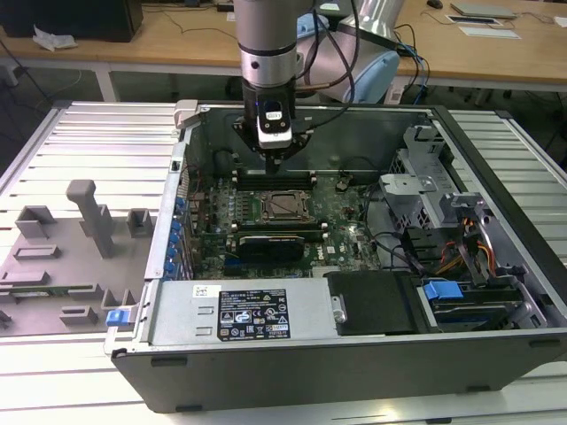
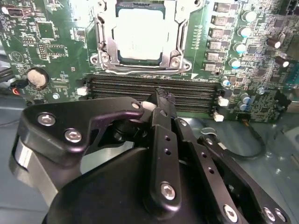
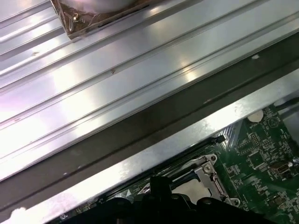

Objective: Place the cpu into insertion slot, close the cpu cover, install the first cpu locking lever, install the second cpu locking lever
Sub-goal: 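Install the first cpu locking lever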

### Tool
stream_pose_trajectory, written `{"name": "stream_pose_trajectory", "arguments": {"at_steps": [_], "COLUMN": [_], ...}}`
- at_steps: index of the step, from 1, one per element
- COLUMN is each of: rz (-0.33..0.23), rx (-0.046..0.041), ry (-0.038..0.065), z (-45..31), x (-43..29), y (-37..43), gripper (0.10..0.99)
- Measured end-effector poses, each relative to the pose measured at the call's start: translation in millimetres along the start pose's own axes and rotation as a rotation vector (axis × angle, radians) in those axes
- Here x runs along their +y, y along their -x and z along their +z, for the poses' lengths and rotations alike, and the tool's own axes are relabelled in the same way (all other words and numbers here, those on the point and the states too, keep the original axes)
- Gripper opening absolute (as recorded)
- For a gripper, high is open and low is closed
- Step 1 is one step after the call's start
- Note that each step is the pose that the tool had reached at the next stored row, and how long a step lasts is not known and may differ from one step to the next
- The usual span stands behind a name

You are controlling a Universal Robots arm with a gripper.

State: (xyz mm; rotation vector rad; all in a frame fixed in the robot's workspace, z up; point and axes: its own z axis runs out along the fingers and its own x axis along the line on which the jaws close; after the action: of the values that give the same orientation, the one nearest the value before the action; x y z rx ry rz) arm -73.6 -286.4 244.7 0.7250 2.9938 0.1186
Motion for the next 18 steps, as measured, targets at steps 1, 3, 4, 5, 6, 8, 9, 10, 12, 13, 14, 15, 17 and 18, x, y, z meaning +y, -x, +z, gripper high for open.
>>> {"name": "stream_pose_trajectory", "arguments": {"at_steps": [1, 3, 4, 5, 6, 8, 9, 10, 12, 13, 14, 15, 17, 18], "rz": [0.000, -0.002, -0.003, -0.004, -0.005, -0.008, -0.010, -0.020, -0.040, -0.059, -0.073, -0.090, -0.115, -0.125], "rx": [0.0008, 0.0012, 0.0019, 0.0026, 0.0036, 0.0065, 0.0072, 0.0075, 0.0081, 0.0092, 0.0102, 0.0114, 0.0128, 0.0133], "ry": [-0.001, -0.001, -0.001, -0.001, -0.002, -0.005, -0.007, -0.012, -0.015, -0.015, -0.014, -0.014, -0.014, -0.015], "z": [0.0, 0.5, 0.8, 1.0, 1.3, 1.8, 1.9, 2.1, 2.2, 2.3, 2.4, 2.6, 2.8, 2.8], "x": [0.0, 2.5, 4.2, 5.4, 6.8, 9.3, 9.6, 9.3, 9.1, 9.1, 9.1, 9.0, 8.6, 8.3], "y": [0.0, 4.8, 8.2, 10.7, 13.6, 19.4, 20.4, 21.0, 21.1, 21.1, 21.2, 21.2, 21.4, 21.6], "gripper": [0.106, 0.106, 0.106, 0.106, 0.106, 0.106, 0.106, 0.106, 0.106, 0.106, 0.106, 0.106, 0.106, 0.106]}}
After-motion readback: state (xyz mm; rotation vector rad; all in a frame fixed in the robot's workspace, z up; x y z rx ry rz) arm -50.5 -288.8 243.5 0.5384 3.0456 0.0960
